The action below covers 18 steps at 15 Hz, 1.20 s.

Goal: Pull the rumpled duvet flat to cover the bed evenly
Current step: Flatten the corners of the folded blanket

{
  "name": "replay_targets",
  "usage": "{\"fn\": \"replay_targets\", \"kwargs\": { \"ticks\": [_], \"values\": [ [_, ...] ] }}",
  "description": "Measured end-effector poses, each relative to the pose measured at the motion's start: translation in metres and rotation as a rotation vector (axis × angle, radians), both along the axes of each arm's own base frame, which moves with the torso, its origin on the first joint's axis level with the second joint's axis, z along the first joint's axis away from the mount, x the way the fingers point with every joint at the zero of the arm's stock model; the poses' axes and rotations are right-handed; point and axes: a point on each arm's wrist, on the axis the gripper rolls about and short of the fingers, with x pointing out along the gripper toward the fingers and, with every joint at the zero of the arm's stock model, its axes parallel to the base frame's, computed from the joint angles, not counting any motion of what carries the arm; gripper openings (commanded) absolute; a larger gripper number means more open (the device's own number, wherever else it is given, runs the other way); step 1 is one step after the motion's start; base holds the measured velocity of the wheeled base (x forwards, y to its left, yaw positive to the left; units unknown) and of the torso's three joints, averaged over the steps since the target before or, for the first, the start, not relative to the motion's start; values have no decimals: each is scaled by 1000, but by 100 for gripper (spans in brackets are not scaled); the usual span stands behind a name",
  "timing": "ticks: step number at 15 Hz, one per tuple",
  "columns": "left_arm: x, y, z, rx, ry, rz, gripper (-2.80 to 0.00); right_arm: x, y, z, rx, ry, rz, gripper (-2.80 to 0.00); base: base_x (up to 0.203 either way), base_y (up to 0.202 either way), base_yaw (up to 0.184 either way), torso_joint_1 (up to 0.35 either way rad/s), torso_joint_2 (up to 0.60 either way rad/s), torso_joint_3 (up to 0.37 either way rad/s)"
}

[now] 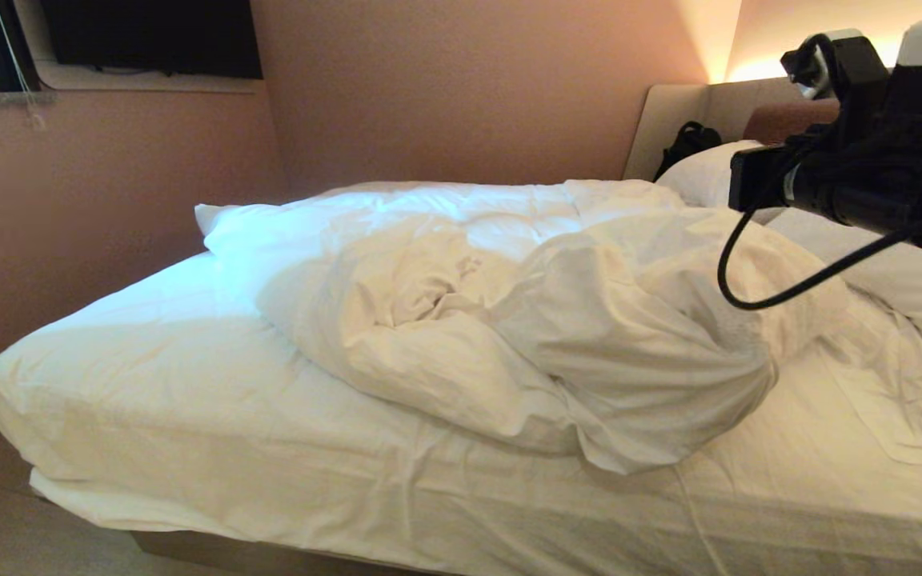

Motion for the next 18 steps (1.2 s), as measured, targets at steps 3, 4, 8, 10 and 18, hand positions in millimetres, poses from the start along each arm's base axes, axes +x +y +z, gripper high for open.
{"fn": "replay_targets", "kwargs": {
  "ticks": [3, 4, 8, 10, 18],
  "values": [
    [0, 0, 0, 0, 0, 0, -280, 36, -7, 15, 76, -44, -48, -280, 0, 0, 0, 0, 0, 0],
    [0, 0, 0, 0, 0, -1, -280, 47, -9, 23, 110, -65, -60, -280, 0, 0, 0, 0, 0, 0],
    [0, 0, 0, 0, 0, 0, -280, 81, -13, 19, 237, -13, -69, -280, 0, 0, 0, 0, 0, 0],
    [0, 0, 0, 0, 0, 0, -280, 89, -13, 2, 271, 86, -80, -280, 0, 0, 0, 0, 0, 0],
    [0, 0, 0, 0, 0, -1, -280, 102, -18, -38, 238, 318, -132, -280, 0, 0, 0, 0, 0, 0]
  ]
}}
